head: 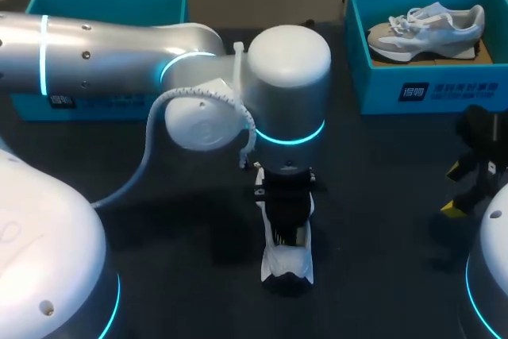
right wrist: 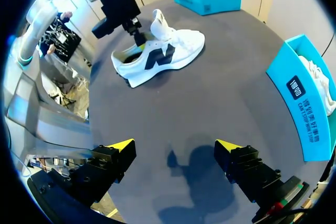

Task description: Take the shoe out of the shoebox, open the shoe tongue, remove and reinsert the insole, then place the shoe into the shoebox

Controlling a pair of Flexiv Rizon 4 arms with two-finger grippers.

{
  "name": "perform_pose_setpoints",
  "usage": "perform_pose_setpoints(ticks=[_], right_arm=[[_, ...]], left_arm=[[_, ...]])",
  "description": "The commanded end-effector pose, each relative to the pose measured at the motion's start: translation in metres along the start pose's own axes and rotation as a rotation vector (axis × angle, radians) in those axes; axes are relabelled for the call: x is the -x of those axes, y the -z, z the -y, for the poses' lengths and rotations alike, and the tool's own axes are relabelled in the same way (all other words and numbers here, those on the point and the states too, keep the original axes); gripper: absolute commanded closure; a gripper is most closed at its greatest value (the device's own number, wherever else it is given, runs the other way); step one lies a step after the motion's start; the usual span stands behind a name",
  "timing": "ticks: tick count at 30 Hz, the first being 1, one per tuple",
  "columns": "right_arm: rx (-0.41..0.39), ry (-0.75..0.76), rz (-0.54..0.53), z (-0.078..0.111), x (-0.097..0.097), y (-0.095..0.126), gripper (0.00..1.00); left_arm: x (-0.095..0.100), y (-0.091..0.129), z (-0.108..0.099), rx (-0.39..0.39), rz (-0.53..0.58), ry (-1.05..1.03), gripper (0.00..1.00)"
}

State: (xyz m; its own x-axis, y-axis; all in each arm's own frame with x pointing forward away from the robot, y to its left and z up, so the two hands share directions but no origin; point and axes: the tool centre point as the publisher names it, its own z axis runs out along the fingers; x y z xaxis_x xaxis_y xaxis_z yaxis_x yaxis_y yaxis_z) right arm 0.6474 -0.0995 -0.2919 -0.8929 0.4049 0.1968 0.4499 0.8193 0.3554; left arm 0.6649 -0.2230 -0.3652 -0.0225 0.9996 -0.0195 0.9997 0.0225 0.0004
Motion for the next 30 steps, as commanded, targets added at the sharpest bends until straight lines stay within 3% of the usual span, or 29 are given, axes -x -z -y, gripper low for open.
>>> perform_pose_setpoints(ticks=[1,2,4,9,12,16,21,30], right_arm=[[-0.002,-0.001,0.002,0.0,-0.001,-0.001,0.0],[-0.002,-0.001,0.002,0.0,-0.001,-0.001,0.0],[-0.002,-0.001,0.002,0.0,-0.001,-0.001,0.0],[-0.002,-0.001,0.002,0.0,-0.001,-0.001,0.0],[-0.002,-0.001,0.002,0.0,-0.001,-0.001,0.0],[-0.002,-0.001,0.002,0.0,-0.001,-0.001,0.0],[-0.002,-0.001,0.002,0.0,-0.001,-0.001,0.0],[-0.002,-0.001,0.002,0.0,-0.001,-0.001,0.0]], left_arm=[[0.005,-0.003,0.006,0.029,-0.012,0.005,1.0],[0.006,-0.004,0.005,0.023,-0.008,0.01,0.98],[0.006,-0.004,0.002,0.035,-0.008,0.024,0.84],[0.005,-0.003,-0.004,0.061,-0.012,0.047,0.7],[0.005,-0.002,-0.006,0.063,-0.013,0.048,0.67],[0.005,0.0,-0.005,0.07,-0.019,0.045,0.49],[0.002,0.002,-0.004,0.071,-0.024,0.04,0.0],[0.0,0.007,-0.01,0.059,-0.026,0.032,0.0]])
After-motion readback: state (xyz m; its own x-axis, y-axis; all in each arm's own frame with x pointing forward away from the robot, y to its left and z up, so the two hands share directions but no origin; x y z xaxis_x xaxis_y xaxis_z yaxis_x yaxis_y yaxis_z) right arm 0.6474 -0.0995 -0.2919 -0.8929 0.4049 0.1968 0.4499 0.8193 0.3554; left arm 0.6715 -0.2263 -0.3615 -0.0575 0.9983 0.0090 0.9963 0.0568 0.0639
